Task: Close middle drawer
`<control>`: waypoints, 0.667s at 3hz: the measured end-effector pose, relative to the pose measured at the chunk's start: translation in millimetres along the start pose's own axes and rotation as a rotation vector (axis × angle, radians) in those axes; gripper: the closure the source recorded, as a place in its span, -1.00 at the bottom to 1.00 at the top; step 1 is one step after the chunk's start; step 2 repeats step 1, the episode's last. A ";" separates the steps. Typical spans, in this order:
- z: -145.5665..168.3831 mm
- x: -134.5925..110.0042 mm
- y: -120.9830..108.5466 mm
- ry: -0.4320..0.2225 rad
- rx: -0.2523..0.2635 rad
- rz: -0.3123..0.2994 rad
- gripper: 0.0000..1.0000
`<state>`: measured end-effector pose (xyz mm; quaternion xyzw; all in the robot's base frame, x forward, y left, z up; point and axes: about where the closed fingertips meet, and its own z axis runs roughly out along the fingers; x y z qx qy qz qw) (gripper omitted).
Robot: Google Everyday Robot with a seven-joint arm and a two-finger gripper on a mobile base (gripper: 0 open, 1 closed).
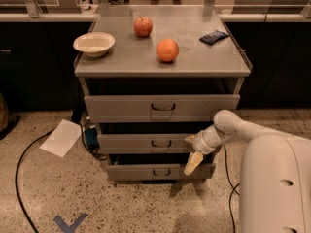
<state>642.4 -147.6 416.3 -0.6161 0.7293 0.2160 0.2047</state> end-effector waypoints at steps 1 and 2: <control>-8.8 0.2 -11.6 -0.004 0.039 -0.001 -1.00; -8.8 0.2 -11.6 -0.004 0.039 -0.001 -1.00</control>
Offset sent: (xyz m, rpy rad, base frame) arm 0.0000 0.0000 0.0000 0.0000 0.0000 0.0000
